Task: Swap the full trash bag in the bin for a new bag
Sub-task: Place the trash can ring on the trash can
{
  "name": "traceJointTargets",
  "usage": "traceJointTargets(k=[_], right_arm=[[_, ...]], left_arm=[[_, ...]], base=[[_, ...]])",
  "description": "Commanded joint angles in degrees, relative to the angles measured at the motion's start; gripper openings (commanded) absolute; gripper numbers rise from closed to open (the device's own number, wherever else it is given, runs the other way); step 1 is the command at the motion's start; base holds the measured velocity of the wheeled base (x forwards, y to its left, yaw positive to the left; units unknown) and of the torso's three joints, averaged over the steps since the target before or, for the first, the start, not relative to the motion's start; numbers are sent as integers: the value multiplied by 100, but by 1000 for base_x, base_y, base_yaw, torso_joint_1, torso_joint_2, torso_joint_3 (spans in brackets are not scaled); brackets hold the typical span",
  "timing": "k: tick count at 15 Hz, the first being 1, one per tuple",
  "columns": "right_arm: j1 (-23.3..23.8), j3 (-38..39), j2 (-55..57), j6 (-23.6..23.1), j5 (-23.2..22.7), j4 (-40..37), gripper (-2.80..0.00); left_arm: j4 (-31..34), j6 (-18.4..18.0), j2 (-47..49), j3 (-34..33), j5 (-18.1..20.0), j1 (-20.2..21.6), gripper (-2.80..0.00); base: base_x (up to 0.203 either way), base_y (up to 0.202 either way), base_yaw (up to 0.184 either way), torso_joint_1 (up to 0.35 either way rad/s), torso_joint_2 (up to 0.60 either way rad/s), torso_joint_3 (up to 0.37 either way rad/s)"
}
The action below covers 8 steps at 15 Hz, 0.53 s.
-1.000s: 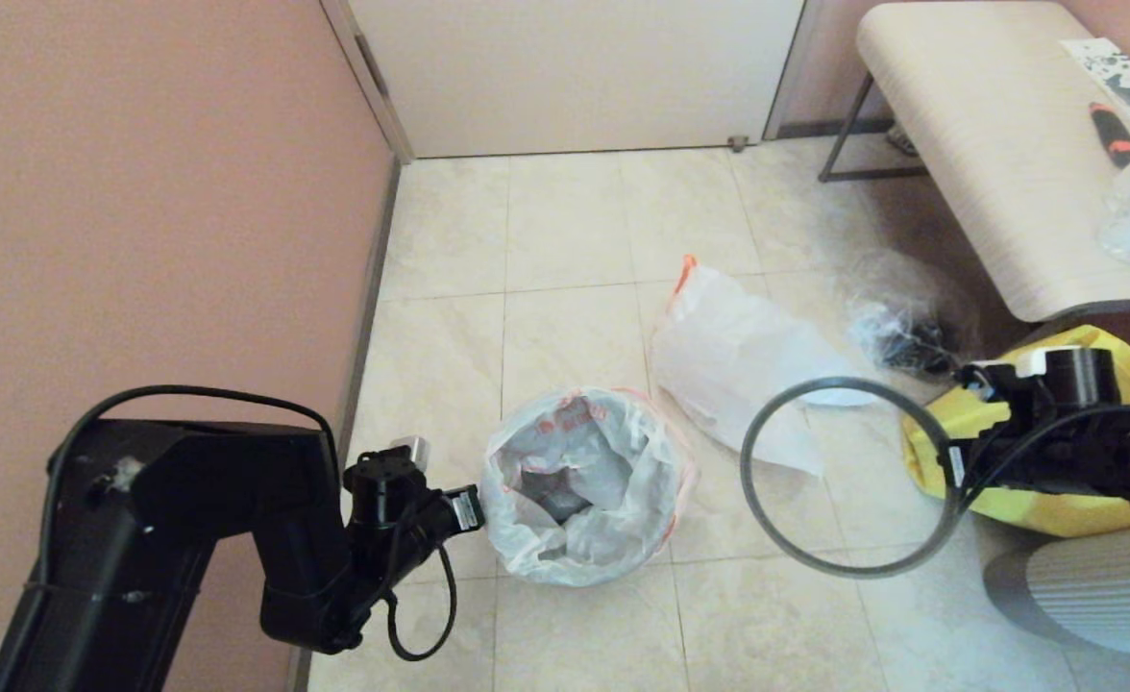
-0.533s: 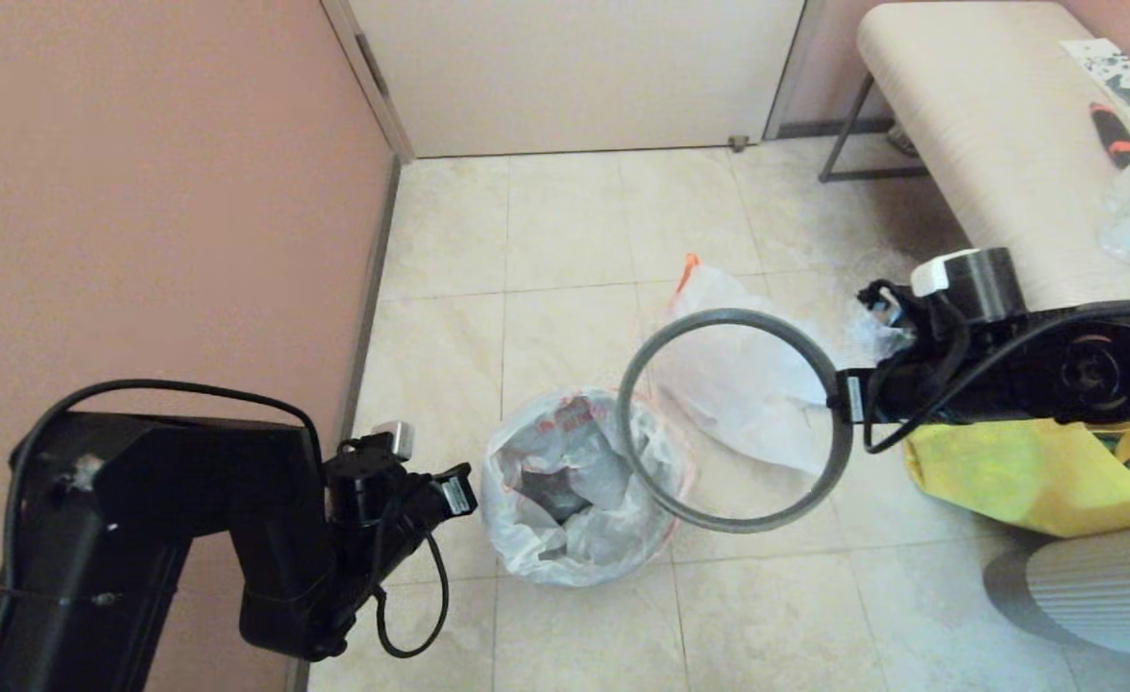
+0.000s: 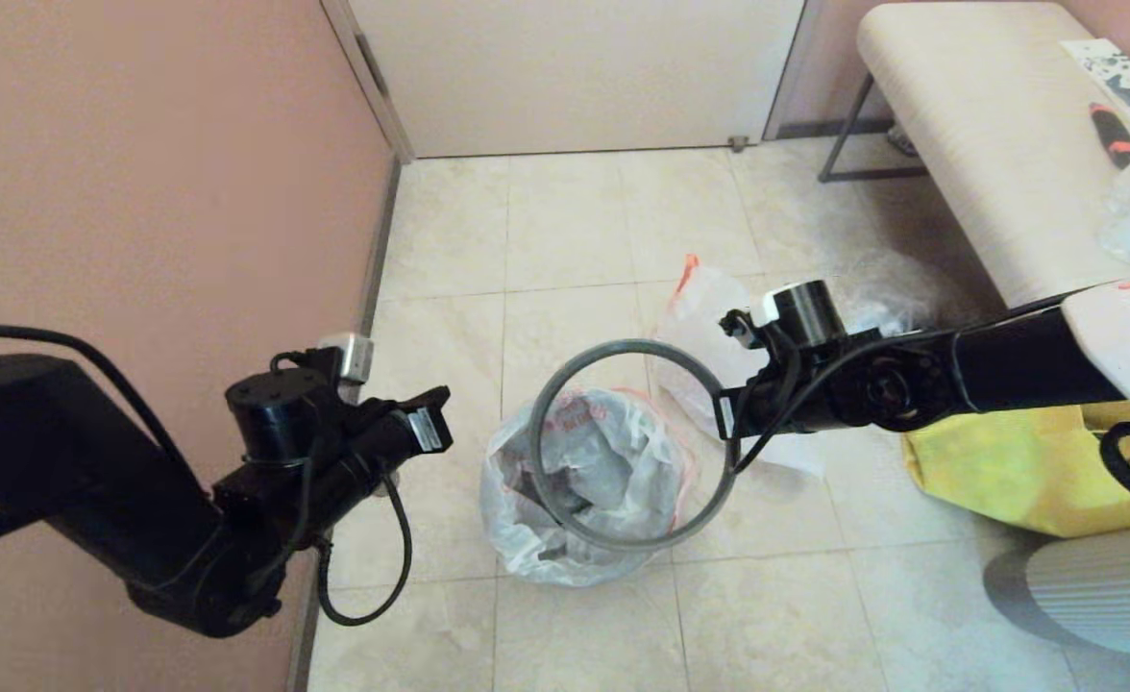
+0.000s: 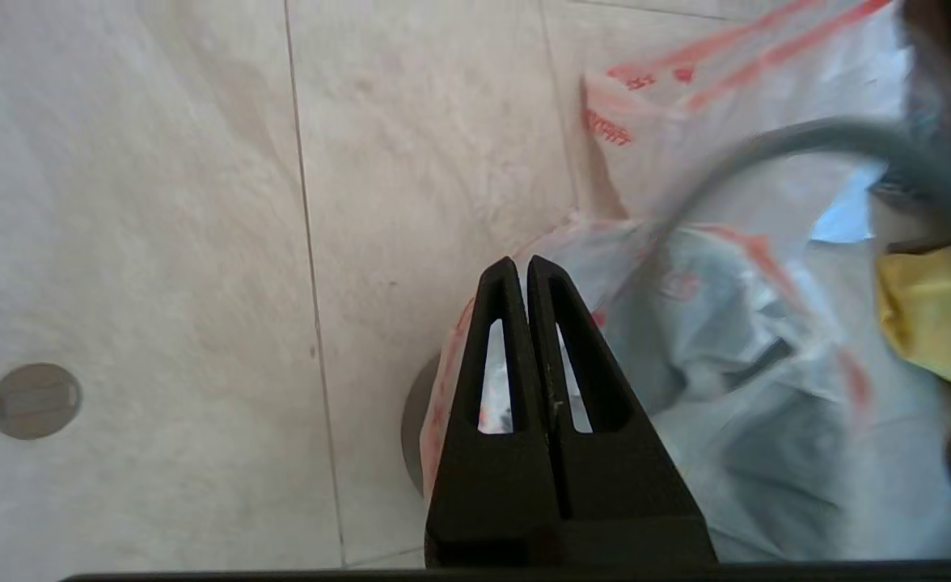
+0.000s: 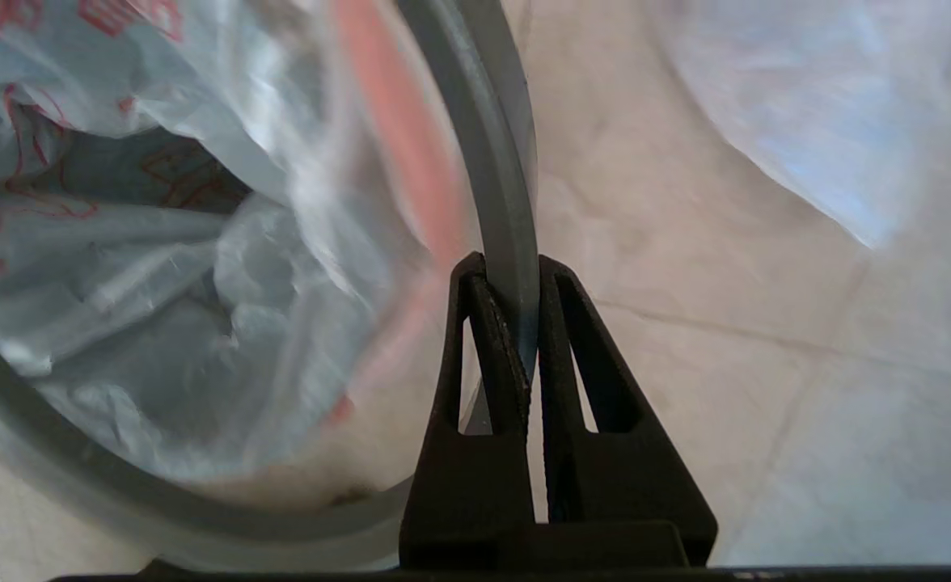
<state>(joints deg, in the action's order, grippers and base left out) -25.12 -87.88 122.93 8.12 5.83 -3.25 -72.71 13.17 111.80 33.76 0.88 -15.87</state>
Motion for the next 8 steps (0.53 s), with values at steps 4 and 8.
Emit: traceJointTargets(k=[4,8], right_arm=[[-310,-1252,1007,5,116,-655,-280],[-478,-1485,1243,12,243,-738,-280]], left_arm=[[460,11,-694,43,26,-12,-280],[468,11,-614,34,41,-30,-280]], base=[[0,0,0,0,0,0],[0,0,0,0,0,0]])
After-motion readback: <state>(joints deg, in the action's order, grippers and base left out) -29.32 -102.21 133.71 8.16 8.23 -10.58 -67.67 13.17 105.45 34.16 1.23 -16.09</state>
